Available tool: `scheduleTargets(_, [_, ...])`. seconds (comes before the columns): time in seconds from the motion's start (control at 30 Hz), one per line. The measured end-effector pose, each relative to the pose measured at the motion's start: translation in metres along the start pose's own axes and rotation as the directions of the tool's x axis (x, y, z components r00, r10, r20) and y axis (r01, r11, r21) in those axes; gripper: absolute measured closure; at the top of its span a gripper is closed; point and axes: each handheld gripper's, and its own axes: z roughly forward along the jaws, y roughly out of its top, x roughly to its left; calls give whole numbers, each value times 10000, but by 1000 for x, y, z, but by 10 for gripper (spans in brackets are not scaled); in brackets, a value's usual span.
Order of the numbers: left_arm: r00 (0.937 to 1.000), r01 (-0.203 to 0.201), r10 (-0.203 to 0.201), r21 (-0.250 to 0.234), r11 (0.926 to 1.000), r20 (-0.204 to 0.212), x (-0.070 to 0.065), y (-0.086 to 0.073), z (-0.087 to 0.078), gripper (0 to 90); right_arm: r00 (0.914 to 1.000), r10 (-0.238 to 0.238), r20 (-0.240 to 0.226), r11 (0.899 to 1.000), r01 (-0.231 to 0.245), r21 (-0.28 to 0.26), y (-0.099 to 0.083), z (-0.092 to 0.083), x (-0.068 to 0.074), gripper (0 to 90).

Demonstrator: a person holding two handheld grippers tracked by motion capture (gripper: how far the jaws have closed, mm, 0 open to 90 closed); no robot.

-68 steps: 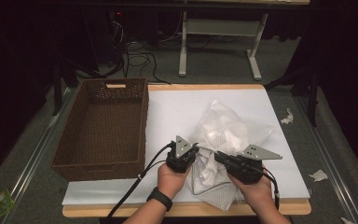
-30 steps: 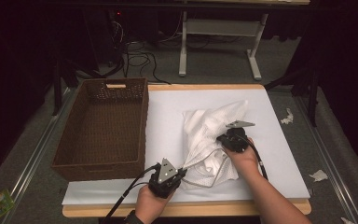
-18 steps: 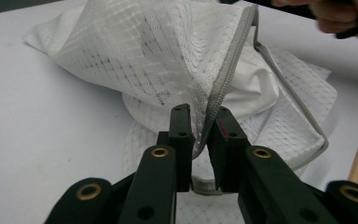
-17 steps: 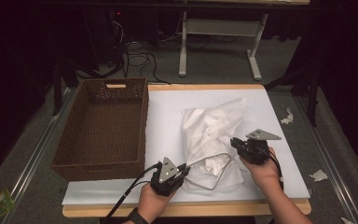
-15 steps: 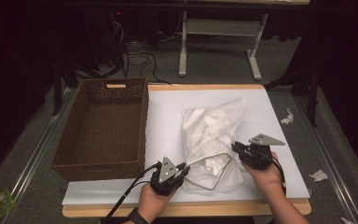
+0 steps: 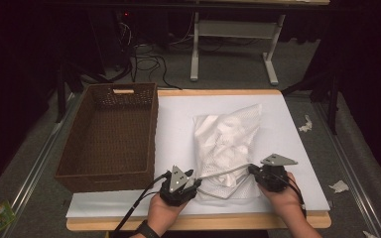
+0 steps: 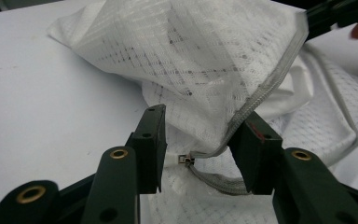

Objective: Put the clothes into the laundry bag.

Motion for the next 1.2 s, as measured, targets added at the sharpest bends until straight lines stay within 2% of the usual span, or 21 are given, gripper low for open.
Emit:
scheduleTargets(0.1, [10000,-41,41,29,10000,58,-2,0,3,553,9995,217,249,9990,-206,-408,-5,-24,-5,885])
scheduleTargets(0.2, [9998,-64,60,196,9998,194,-5,-1,5,529,9982,181,568,9989,-157,-434,-15,-38,-8,885])
scheduleTargets(0.3, [9997,-115,108,314,9994,199,-8,-2,6,514,9970,358,687,9993,-353,-89,-25,-40,-15,885])
scheduleTargets(0.37, [9998,-127,120,390,9992,177,-8,-3,5,511,9967,356,724,9983,-389,444,-30,-35,-20,881])
scheduleTargets(0.43, [9999,-117,114,448,9989,75,-7,-5,2,512,9975,553,437,9963,-581,640,-33,-30,-24,862])
scheduleTargets(0.53, [9999,106,-106,289,9995,-20,-4,-5,-8,504,9978,664,-27,9977,-664,116,-30,-35,-23,787])
scheduleTargets(0.6, [9999,-5,6,78,10000,-161,-3,-3,-17,494,9963,707,-495,9964,-728,-423,-27,-42,-20,750])
scheduleTargets(0.67, [9993,-241,236,-159,9996,-305,-3,1,-25,474,9956,615,-701,9946,-670,-797,-24,-48,-19,705])
scheduleTargets(0.77, [9987,-331,310,-513,9981,-408,-1,6,-33,440,9922,640,-1073,9857,-797,-1484,-21,-57,-18,650])
scheduleTargets(0.83, [9983,-372,341,-685,9970,-463,0,9,-37,404,9928,556,-1065,9769,-762,-1997,-18,-62,-17,599])
scheduleTargets(0.9, [9974,-369,315,-830,9959,-651,2,11,-39,360,9957,535,-758,9657,-709,-2498,-17,-64,-17,530])
scheduleTargets(1.0, [9951,-259,164,-974,9949,-970,6,12,-41,294,9971,720,-254,9557,-763,-2843,-16,-64,-17,446])
scheduleTargets(1.03, [9953,-149,54,-976,9951,-965,7,12,-41,272,9969,786,-79,9541,-775,-2894,-16,-63,-19,421])
scheduleTargets(1.1, [9960,35,-118,-935,9956,-887,8,12,-41,270,9949,1005,-59,9525,-979,-2883,-15,-63,-21,421])
scheduleTargets(1.13, [9963,85,-164,-921,9957,-844,9,11,-41,275,9941,1058,-237,9520,-1081,-2863,-15,-64,-20,458])
scheduleTargets(1.2, [9964,141,-225,-1019,9947,-821,8,11,-42,286,9944,778,-716,9536,-952,-2856,-13,-67,-13,471])
